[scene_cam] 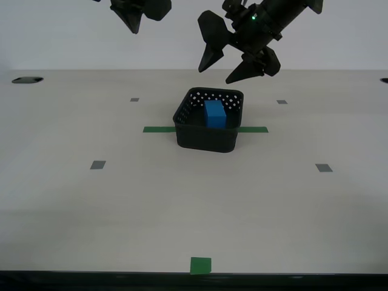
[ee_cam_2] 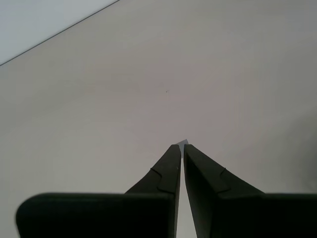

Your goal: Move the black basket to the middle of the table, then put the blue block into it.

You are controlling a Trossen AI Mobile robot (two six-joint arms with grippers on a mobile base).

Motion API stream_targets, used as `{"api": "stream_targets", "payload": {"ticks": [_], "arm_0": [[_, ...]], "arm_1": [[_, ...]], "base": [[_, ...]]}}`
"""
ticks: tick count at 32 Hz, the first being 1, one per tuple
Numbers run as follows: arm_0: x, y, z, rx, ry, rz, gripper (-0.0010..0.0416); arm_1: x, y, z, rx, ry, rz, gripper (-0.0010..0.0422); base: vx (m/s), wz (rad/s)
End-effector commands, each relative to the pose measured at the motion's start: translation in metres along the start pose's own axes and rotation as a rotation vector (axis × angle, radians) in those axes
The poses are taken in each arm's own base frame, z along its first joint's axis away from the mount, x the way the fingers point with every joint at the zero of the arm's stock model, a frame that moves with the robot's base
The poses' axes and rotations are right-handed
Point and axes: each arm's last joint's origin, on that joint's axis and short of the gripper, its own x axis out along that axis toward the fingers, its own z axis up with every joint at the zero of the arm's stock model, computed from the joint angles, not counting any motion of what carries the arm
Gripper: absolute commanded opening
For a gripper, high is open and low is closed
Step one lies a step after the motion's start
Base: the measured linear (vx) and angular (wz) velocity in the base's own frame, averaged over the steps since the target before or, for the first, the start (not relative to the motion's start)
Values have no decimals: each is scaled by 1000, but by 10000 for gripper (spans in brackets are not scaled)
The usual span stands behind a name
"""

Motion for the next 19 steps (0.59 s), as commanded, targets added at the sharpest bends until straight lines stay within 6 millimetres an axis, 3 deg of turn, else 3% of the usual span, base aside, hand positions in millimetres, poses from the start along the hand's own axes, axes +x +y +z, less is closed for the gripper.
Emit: {"api": "stream_targets", "payload": {"ticks": [1, 19], "arm_0": [[0, 0, 0, 0, -1, 4, 355], [0, 0, 0, 0, -2, 4, 355]], "arm_1": [[0, 0, 1, 0, -7, 1, 7], [0, 0, 2, -2, -18, 2, 7]], "base": [[0, 0], [0, 0]]}}
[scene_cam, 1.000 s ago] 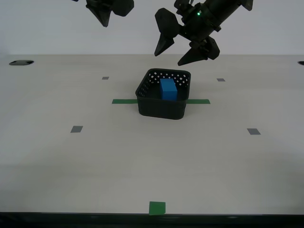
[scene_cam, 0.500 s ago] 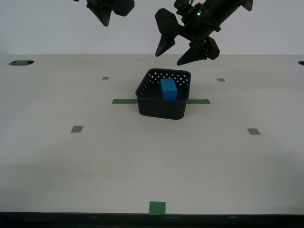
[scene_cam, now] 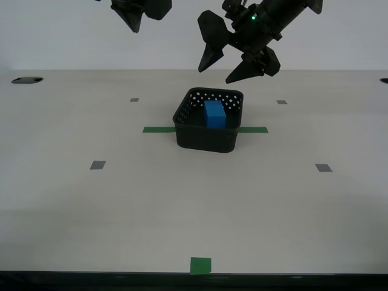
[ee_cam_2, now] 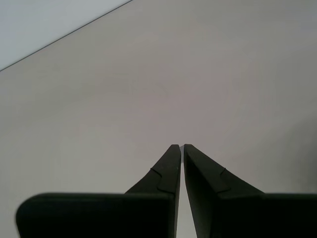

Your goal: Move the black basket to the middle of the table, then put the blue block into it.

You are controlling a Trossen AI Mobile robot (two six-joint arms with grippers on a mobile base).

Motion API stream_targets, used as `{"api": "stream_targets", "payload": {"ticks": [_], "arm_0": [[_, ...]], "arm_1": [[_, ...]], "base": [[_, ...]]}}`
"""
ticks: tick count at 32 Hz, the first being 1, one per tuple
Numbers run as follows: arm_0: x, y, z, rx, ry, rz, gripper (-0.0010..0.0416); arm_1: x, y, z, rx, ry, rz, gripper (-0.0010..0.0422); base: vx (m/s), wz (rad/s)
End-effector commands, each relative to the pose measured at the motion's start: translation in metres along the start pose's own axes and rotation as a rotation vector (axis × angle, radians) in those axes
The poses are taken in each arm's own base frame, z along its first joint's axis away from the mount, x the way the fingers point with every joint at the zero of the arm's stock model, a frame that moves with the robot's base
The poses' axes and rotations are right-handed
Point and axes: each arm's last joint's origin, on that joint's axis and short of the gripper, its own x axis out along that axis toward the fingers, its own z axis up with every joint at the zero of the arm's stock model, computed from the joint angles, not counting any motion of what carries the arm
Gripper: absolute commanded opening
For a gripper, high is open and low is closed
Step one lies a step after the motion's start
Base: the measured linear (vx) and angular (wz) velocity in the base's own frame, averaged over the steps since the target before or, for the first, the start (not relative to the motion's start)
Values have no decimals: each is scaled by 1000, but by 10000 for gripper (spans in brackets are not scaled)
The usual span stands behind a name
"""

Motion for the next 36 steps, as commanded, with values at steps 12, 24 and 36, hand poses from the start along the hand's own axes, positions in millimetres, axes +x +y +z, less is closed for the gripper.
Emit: {"api": "stream_targets", "payload": {"ticks": [12, 24, 36], "arm_0": [[0, 0, 0, 0, 1, 4, 355], [0, 0, 0, 0, 1, 4, 356], [0, 0, 0, 0, 1, 4, 356]], "arm_1": [[0, 0, 0, 1, -2, 0, 7], [0, 0, 1, 0, -8, 0, 7], [0, 0, 1, -1, -13, 1, 7]], "base": [[0, 0], [0, 0], [0, 0]]}}
